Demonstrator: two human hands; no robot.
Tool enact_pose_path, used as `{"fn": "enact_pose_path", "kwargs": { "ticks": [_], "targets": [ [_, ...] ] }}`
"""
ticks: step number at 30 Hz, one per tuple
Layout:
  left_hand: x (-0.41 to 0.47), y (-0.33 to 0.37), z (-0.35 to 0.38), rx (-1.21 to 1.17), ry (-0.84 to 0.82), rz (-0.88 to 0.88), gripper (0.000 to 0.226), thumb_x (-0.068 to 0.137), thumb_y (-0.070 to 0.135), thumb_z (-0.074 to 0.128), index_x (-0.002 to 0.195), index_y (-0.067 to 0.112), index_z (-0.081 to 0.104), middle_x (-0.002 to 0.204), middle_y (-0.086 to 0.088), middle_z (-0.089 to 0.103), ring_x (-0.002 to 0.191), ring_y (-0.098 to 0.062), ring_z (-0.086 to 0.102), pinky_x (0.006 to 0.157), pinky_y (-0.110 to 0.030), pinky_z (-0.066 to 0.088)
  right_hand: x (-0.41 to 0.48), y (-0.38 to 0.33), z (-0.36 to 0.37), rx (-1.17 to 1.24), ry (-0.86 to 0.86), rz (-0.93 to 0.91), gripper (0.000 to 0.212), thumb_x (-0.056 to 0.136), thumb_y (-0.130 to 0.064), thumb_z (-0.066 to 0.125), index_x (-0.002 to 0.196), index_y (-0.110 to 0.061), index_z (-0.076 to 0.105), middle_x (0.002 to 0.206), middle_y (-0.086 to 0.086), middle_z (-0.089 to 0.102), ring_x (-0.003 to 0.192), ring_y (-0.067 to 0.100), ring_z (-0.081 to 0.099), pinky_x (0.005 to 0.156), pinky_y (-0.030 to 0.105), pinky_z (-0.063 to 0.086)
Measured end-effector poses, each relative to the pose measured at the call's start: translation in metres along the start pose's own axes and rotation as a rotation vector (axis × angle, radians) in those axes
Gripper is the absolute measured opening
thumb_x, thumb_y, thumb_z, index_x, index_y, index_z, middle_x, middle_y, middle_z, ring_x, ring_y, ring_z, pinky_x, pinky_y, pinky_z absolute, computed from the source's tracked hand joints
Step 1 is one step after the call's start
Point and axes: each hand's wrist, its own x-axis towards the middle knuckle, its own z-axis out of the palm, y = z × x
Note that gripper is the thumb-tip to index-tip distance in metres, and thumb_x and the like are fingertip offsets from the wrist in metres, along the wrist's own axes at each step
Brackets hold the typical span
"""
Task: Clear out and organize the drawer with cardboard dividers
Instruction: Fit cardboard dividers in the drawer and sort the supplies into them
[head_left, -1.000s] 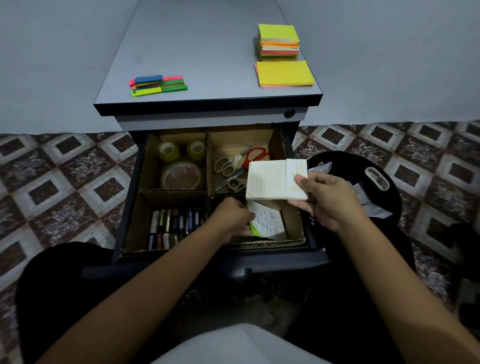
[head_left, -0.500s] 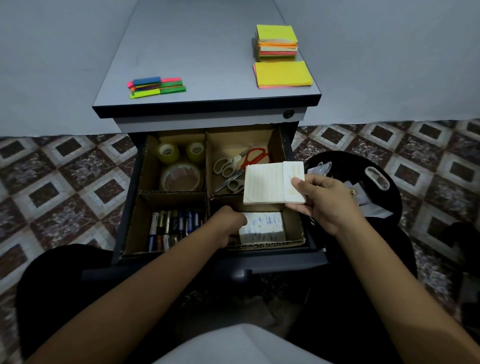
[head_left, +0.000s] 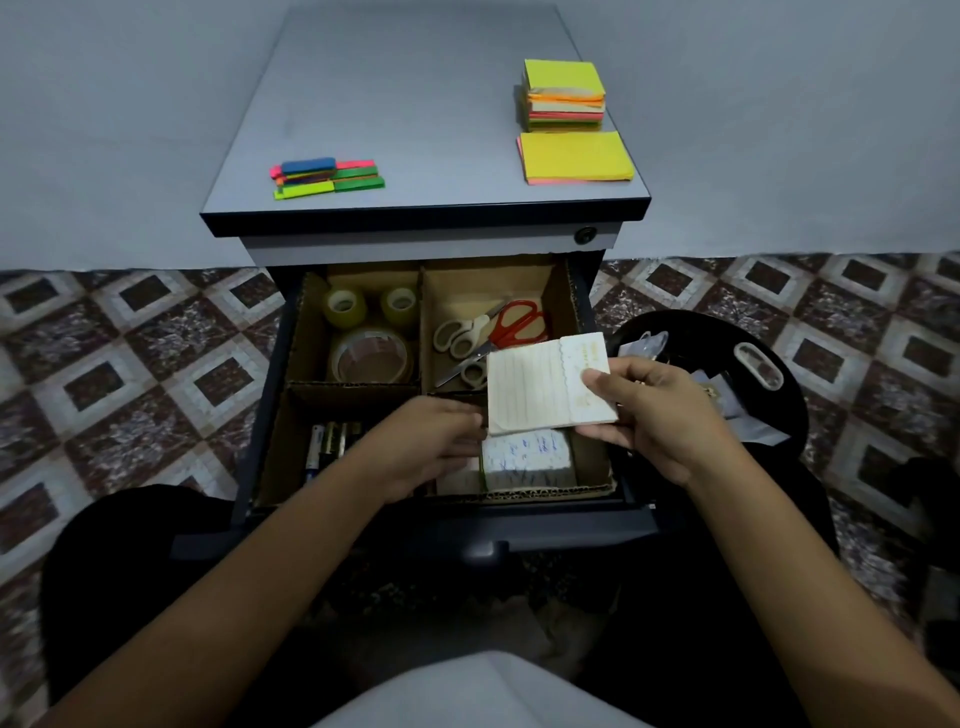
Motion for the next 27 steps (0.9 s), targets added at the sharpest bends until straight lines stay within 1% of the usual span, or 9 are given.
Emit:
{"fn": "enact_pose_path", "kwargs": {
  "ticks": [3, 7, 9, 11, 14, 17, 20, 24, 27],
  "targets": [
    [-0.016, 0.002, -0.027, 0.071, 0.081, 0.148, 0.018, 0.098, 0.013, 0.046, 0.109, 0.016, 0.059, 0.101, -0.007, 0.065, 0.093, -0.017, 0.064, 0.083, -0.026, 0.052, -0.002, 0.001, 0.003, -0.056, -0.046, 0.017, 0.009, 0.091, -0.009, 0.057, 0.082, -0.01, 0.06, 0.085, 0.007, 0.069, 0.075, 0.016, 0.068, 0.06, 0.028, 0.06],
    [-0.017, -0.005, -0.069, 0.298, 0.438, 0.398, 0.023, 0.098, 0.016, 0.044, 0.116, 0.02, 0.059, 0.105, -0.004, 0.064, 0.089, -0.016, 0.061, 0.078, -0.032, 0.053, -0.002, 0.009, 0.012, -0.18, -0.117, 0.051, 0.009, 0.089, -0.007, 0.058, 0.081, -0.011, 0.058, 0.087, 0.008, 0.067, 0.078, 0.017, 0.067, 0.058, 0.027, 0.059],
    [-0.014, -0.011, -0.088, 0.551, 0.646, 0.537, 0.026, 0.097, 0.017, 0.046, 0.12, 0.018, 0.059, 0.11, 0.002, 0.059, 0.097, -0.014, 0.055, 0.081, -0.028, 0.045, 0.0, 0.015, 0.018, -0.252, -0.134, 0.053, 0.01, 0.089, -0.005, 0.059, 0.082, -0.012, 0.058, 0.086, 0.007, 0.067, 0.077, 0.017, 0.066, 0.056, 0.025, 0.058],
    [-0.005, -0.017, -0.103, 0.694, 0.768, 0.617, 0.03, 0.096, 0.013, 0.048, 0.124, 0.008, 0.058, 0.117, -0.008, 0.056, 0.11, -0.021, 0.05, 0.087, -0.025, 0.035, 0.004, 0.021, 0.025, -0.318, -0.138, 0.057, 0.011, 0.089, -0.004, 0.059, 0.082, -0.013, 0.057, 0.083, 0.006, 0.067, 0.073, 0.015, 0.066, 0.054, 0.022, 0.055],
    [0.012, -0.024, -0.117, 0.743, 0.785, 0.568, 0.038, 0.096, 0.015, 0.048, 0.133, 0.004, 0.049, 0.132, -0.02, 0.045, 0.124, -0.032, 0.042, 0.098, -0.032, 0.033, 0.013, 0.03, 0.035, -0.4, -0.158, 0.088, 0.011, 0.089, -0.003, 0.058, 0.084, -0.012, 0.056, 0.082, 0.007, 0.067, 0.07, 0.014, 0.064, 0.053, 0.022, 0.053],
    [0.022, -0.03, -0.119, 0.738, 0.766, 0.509, 0.05, 0.098, 0.021, 0.045, 0.143, 0.002, 0.034, 0.146, -0.02, 0.033, 0.135, -0.033, 0.031, 0.108, -0.04, 0.03, 0.023, 0.039, 0.042, -0.509, -0.183, 0.112, 0.01, 0.089, -0.004, 0.059, 0.084, -0.011, 0.055, 0.078, 0.007, 0.063, 0.063, 0.015, 0.059, 0.053, 0.024, 0.049],
    [0.024, -0.033, -0.115, 0.754, 0.769, 0.456, 0.056, 0.099, 0.027, 0.041, 0.147, 0.004, 0.024, 0.152, -0.016, 0.023, 0.139, -0.03, 0.026, 0.108, -0.04, 0.03, 0.03, 0.044, 0.045, -0.677, -0.168, 0.117, 0.002, 0.089, -0.009, 0.06, 0.088, -0.007, 0.059, 0.07, 0.006, 0.056, 0.053, 0.014, 0.049, 0.046, 0.023, 0.039],
    [0.024, -0.034, -0.114, 0.761, 0.77, 0.426, 0.057, 0.1, 0.03, 0.04, 0.147, 0.001, 0.025, 0.153, -0.013, 0.021, 0.139, -0.028, 0.025, 0.106, -0.039, 0.032, 0.036, 0.051, 0.046, -0.817, -0.111, 0.121, 0.02, 0.088, -0.01, 0.06, 0.101, 0.004, 0.062, 0.086, 0.01, 0.059, 0.071, 0.017, 0.053, 0.059, 0.024, 0.041],
    [0.024, -0.035, -0.114, 0.763, 0.774, 0.429, 0.056, 0.099, 0.031, 0.04, 0.146, 0.002, 0.027, 0.153, -0.011, 0.022, 0.138, -0.027, 0.028, 0.104, -0.038, 0.034, 0.04, 0.058, 0.044, -0.883, -0.053, 0.119, 0.025, 0.086, -0.016, 0.062, 0.097, 0.006, 0.066, 0.093, 0.018, 0.066, 0.077, 0.022, 0.056, 0.064, 0.025, 0.04]
  ]
}}
